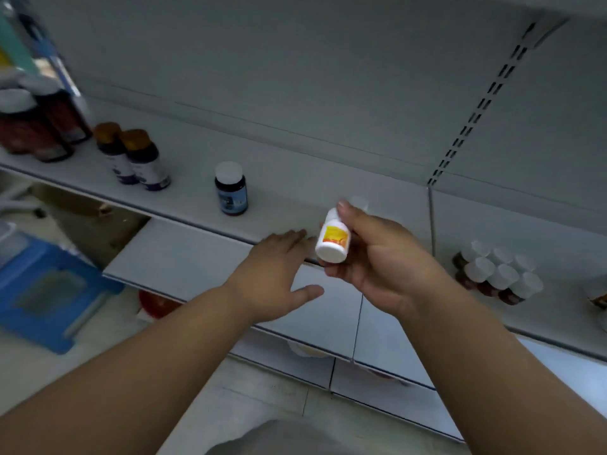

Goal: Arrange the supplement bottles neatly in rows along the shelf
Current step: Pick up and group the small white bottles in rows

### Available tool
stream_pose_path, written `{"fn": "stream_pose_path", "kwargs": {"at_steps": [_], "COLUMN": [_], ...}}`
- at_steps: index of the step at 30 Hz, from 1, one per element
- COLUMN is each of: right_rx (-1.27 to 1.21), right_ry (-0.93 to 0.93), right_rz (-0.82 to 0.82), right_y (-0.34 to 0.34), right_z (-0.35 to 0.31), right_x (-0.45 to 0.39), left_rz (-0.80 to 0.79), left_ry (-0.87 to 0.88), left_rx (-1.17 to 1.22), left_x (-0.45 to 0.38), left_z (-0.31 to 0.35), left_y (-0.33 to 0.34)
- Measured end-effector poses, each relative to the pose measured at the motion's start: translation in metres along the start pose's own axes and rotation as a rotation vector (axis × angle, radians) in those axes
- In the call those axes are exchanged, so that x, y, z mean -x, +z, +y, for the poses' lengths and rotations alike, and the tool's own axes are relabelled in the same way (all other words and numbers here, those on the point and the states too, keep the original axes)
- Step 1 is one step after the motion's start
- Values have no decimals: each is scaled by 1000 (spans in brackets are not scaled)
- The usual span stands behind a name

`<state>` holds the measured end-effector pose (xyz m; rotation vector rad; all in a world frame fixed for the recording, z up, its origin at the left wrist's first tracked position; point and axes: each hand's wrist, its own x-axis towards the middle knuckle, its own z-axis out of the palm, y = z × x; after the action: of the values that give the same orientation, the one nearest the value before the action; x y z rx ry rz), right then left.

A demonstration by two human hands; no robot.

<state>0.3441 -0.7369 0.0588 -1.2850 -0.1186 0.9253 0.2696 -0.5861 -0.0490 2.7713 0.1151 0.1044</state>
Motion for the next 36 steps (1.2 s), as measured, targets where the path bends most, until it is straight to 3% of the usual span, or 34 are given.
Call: {"fn": "stream_pose_path", "kwargs": {"at_steps": [4, 10, 16, 20, 25, 36], "right_rx": [385, 862, 1254, 1342, 1414, 1358], "right_ry": [-170, -399, -618, -714, -671, -620], "right_rz": [-188, -431, -758, -849, -875, -841], "right_y": [23, 114, 272, 395, 515, 701], "right_z": [24, 71, 126, 177, 211, 263], "right_x": [-15, -28, -41, -50, -75, -261], "left_rz": [296, 345, 528, 577, 538, 376], "left_ry": [-291, -660, -873, -952, -974, -1026], "left_rx": [226, 264, 270, 237, 228, 181], "left_x": [68, 179, 284, 361, 418, 413], "left_z": [9, -24, -115, -201, -292, -561], "left_y": [-15, -26, -62, -91, -136, -194]}}
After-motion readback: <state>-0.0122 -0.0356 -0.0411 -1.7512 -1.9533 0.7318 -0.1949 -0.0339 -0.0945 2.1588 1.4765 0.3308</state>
